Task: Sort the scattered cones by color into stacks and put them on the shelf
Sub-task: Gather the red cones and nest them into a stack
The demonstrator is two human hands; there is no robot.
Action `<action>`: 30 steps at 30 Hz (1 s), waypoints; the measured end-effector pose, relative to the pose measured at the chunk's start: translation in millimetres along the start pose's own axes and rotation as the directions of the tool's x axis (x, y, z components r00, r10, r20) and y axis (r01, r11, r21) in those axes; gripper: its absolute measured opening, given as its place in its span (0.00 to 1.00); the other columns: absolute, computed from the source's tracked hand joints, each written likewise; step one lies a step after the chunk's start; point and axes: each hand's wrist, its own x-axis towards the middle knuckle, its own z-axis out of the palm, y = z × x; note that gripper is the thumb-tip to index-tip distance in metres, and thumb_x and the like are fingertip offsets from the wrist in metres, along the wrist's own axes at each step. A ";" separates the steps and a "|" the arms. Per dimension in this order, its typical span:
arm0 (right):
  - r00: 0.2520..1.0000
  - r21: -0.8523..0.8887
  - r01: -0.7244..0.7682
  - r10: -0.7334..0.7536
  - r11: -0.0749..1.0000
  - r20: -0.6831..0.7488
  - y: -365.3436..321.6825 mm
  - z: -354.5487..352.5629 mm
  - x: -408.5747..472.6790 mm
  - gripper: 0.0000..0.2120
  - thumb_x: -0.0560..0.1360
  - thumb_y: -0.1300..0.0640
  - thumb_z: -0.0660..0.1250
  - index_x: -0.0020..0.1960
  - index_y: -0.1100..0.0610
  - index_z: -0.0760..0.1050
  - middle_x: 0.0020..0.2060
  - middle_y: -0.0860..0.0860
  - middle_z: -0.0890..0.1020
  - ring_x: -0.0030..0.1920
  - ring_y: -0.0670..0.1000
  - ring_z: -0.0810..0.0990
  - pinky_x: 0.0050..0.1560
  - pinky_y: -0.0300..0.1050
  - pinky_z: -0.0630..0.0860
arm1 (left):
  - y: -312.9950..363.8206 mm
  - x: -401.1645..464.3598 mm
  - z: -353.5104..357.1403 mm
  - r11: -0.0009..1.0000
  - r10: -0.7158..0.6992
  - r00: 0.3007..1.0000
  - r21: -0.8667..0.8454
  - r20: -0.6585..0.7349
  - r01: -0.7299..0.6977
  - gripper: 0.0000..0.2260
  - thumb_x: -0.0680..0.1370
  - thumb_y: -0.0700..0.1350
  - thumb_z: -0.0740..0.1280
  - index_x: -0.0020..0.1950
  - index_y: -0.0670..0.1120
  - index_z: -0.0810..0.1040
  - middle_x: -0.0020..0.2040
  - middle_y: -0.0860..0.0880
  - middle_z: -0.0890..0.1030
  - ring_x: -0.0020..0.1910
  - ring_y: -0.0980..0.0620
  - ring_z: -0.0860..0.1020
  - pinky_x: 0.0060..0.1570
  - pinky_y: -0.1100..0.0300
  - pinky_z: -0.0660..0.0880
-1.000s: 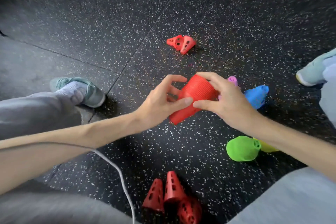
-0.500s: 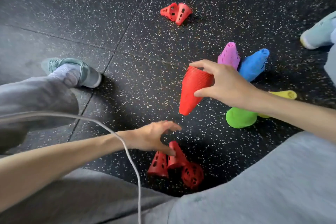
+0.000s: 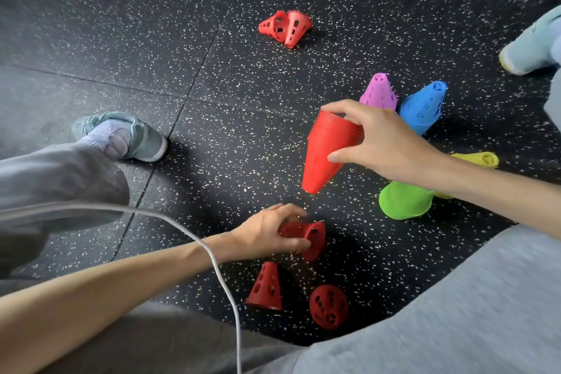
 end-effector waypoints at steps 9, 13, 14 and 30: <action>0.993 -0.005 -0.020 0.019 1.000 -0.114 -1.7 -14.3 15.9 0.34 0.71 0.54 0.79 0.74 0.48 0.71 0.62 0.48 0.82 0.64 0.45 0.76 0.62 0.39 0.68 | 24.1 17.3 -42.1 0.895 -0.146 0.951 -0.445 -0.273 0.010 0.24 0.75 0.69 0.62 0.69 0.62 0.74 0.51 0.55 0.84 0.50 0.55 0.83 0.58 0.52 0.78; 0.994 0.010 -0.001 0.002 1.000 -0.113 -0.1 -11.2 15.1 0.34 0.70 0.54 0.80 0.73 0.48 0.71 0.59 0.45 0.82 0.64 0.46 0.77 0.70 0.48 0.70 | 47.7 19.5 -50.1 0.840 -0.109 0.946 -0.537 -0.304 -0.076 0.19 0.82 0.63 0.61 0.69 0.58 0.75 0.53 0.46 0.84 0.45 0.56 0.81 0.47 0.58 0.78; 0.994 0.015 0.006 -0.004 1.000 -0.112 0.2 -10.6 15.1 0.34 0.70 0.55 0.80 0.73 0.48 0.71 0.58 0.45 0.82 0.63 0.44 0.77 0.69 0.46 0.70 | 52.3 19.7 -51.8 0.836 -0.103 0.944 -0.541 -0.313 -0.088 0.17 0.84 0.60 0.60 0.70 0.57 0.75 0.53 0.44 0.84 0.43 0.56 0.81 0.46 0.59 0.79; 0.999 0.146 0.048 -0.050 0.988 0.006 2.3 -12.8 22.0 0.34 0.74 0.55 0.77 0.76 0.50 0.68 0.63 0.46 0.79 0.63 0.42 0.77 0.50 0.22 0.70 | 62.7 17.8 -62.5 0.850 -0.070 0.847 -0.476 -0.527 -0.226 0.22 0.78 0.55 0.73 0.69 0.49 0.76 0.37 0.53 0.81 0.34 0.52 0.81 0.38 0.52 0.79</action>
